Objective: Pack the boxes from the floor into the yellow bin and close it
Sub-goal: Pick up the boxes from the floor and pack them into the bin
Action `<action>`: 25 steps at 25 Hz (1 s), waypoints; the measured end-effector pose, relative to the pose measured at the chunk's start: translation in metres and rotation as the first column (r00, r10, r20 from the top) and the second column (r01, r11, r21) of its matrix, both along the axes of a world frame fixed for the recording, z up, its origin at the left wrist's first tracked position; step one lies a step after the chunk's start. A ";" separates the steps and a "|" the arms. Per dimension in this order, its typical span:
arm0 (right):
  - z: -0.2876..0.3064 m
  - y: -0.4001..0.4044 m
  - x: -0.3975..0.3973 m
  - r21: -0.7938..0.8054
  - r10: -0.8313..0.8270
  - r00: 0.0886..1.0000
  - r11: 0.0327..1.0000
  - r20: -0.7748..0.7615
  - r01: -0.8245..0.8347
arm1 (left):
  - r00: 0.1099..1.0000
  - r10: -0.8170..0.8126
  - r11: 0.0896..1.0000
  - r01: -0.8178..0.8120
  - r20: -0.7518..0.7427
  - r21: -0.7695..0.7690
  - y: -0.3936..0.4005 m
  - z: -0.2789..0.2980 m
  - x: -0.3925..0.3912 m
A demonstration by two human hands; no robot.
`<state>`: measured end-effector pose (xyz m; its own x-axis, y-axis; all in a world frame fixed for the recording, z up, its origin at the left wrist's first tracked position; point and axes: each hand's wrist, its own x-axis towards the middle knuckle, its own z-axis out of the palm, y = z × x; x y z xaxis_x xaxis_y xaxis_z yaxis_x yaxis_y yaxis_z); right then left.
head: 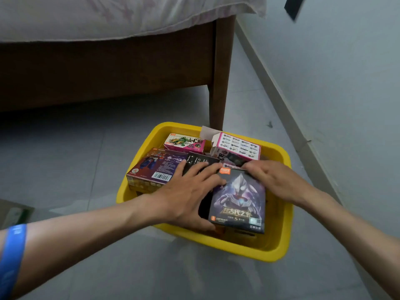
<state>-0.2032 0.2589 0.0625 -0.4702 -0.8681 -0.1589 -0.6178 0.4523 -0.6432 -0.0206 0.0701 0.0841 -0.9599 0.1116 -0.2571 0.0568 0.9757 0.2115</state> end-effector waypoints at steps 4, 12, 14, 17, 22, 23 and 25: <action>0.002 0.013 -0.018 -0.001 0.075 0.996 0.997 0.045 -0.075 | 0.995 -0.048 0.973 0.065 -0.082 0.222 -0.014 0.006 0.013; -0.021 0.020 -0.003 0.034 0.183 0.917 0.983 -0.354 -0.183 | 0.996 -0.054 0.971 0.070 -0.077 0.227 -0.012 0.003 0.011; -0.019 0.019 -0.010 -0.002 0.176 0.944 0.983 -0.280 -0.184 | 0.995 -0.068 0.972 0.083 -0.079 0.219 -0.012 0.003 0.012; -0.013 0.018 -0.029 -0.028 0.175 0.983 0.984 -0.051 -0.177 | 0.994 -0.063 0.972 0.080 -0.084 0.221 -0.011 0.004 0.010; -0.007 0.009 -0.051 0.040 0.187 0.968 0.980 0.168 -0.196 | 0.994 -0.078 0.968 0.094 -0.077 0.233 -0.013 0.007 0.009; -0.006 0.006 -0.053 0.045 0.179 0.959 0.980 0.220 -0.193 | 0.994 -0.087 0.968 0.101 -0.072 0.231 -0.013 0.007 0.008; -0.007 0.001 -0.055 0.053 0.158 0.954 0.983 0.255 -0.177 | 0.992 -0.118 0.975 0.123 -0.036 0.184 -0.012 0.006 0.005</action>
<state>-0.2582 0.2600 0.0554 -0.2566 -0.9122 -0.3196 -0.5137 0.4088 -0.7543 -0.0154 0.0577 0.0904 -0.9423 0.2704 -0.1972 0.1791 0.9053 0.3852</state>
